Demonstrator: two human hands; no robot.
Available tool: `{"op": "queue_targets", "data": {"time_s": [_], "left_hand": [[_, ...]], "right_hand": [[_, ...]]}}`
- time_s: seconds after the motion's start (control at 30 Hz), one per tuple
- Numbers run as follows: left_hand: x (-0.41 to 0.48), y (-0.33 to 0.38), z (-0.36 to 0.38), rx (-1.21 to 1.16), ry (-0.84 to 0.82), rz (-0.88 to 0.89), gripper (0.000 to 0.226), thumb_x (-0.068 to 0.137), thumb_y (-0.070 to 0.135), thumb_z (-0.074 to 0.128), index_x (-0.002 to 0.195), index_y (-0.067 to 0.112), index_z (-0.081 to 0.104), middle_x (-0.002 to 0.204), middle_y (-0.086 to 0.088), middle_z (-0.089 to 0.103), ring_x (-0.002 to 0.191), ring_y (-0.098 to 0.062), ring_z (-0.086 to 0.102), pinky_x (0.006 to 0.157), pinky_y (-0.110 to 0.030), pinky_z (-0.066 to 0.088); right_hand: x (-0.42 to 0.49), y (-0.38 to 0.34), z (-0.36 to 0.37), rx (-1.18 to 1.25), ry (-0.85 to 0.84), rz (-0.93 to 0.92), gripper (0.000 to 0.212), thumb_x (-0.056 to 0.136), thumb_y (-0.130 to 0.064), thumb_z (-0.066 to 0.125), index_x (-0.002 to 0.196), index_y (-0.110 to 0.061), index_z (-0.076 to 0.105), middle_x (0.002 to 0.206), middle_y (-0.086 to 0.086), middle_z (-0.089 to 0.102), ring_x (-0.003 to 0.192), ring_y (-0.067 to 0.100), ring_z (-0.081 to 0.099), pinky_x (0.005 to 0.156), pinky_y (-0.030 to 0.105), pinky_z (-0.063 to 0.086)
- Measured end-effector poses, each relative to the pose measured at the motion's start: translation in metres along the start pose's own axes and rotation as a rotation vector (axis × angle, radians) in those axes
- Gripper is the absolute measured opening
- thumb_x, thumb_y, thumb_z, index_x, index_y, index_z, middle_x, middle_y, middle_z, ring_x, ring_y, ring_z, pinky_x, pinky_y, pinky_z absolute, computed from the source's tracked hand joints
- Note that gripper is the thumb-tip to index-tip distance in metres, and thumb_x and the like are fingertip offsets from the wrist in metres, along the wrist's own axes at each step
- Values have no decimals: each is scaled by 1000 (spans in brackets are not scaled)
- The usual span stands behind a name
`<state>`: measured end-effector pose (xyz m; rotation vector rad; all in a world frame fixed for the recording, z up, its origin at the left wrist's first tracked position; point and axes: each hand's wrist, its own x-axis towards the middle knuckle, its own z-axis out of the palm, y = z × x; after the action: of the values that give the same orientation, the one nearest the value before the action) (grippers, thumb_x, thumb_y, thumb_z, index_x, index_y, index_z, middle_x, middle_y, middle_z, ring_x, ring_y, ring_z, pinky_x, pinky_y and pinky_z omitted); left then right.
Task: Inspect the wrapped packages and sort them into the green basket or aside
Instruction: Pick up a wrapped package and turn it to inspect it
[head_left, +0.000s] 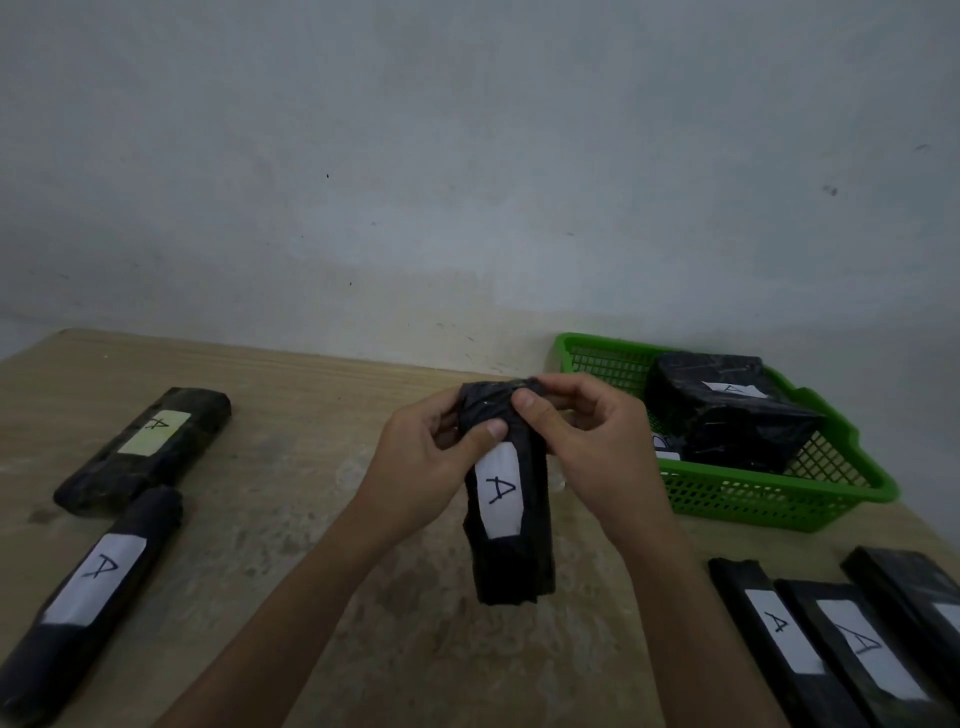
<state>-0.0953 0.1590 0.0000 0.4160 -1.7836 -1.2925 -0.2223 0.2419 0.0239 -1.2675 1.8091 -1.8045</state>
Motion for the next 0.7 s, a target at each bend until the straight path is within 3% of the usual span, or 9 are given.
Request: {"op": "queue_targets", "data": {"time_s": [0.07, 0.13, 0.23, 0.33, 0.47, 0.6, 0.7], "left_hand": [[1, -2, -1, -69, 61, -61, 27, 83, 13, 63, 110, 18, 63, 97, 7, 71, 84, -5, 69, 66, -19, 54], [3, -3, -3, -130, 98, -141, 22, 85, 13, 62, 106, 20, 64, 93, 6, 72, 78, -6, 70, 61, -20, 54], [4, -4, -5, -141, 65, -210, 18, 87, 16, 59, 102, 27, 62, 97, 3, 71, 82, -7, 70, 64, -21, 56], [2, -5, -3, -136, -7, -239, 27, 86, 18, 60, 113, 21, 60, 105, 0, 69, 90, -12, 69, 69, -22, 56], [-3, -3, 10, -44, -64, -240, 37, 80, 12, 69, 112, 26, 57, 103, 9, 67, 87, 1, 67, 67, -14, 53], [-1, 1, 23, -52, 17, -249, 40, 79, 5, 69, 112, 21, 53, 96, 10, 67, 76, 6, 67, 62, -10, 51], [8, 7, 33, -74, 71, -281, 39, 79, 8, 70, 110, 21, 50, 93, 5, 68, 74, 0, 68, 60, -14, 54]], "right_hand": [[1, 2, -7, -44, -129, 80, 29, 75, -27, 77, 102, -20, 70, 91, 1, 71, 83, 18, 70, 70, 35, 60], [0, 3, -9, -73, -198, 127, 33, 74, -26, 78, 105, -17, 70, 91, 2, 70, 81, 16, 70, 66, 29, 59], [0, 5, -6, -76, -152, 110, 18, 73, -21, 79, 90, -21, 71, 82, -1, 71, 79, 17, 70, 71, 38, 60], [2, 7, -4, -56, -102, 109, 14, 77, -14, 76, 81, -26, 69, 81, -1, 71, 82, 23, 70, 77, 47, 58], [3, 4, -9, -21, -49, 110, 17, 75, -13, 77, 79, -27, 69, 80, 0, 72, 82, 22, 70, 78, 48, 58], [3, 1, -24, -49, -53, 112, 14, 77, -20, 76, 88, -26, 70, 87, 1, 71, 82, 19, 70, 75, 45, 59], [5, -1, -43, -171, -91, 79, 24, 82, -29, 71, 105, -24, 68, 93, -5, 70, 88, 14, 68, 82, 40, 57]]}}
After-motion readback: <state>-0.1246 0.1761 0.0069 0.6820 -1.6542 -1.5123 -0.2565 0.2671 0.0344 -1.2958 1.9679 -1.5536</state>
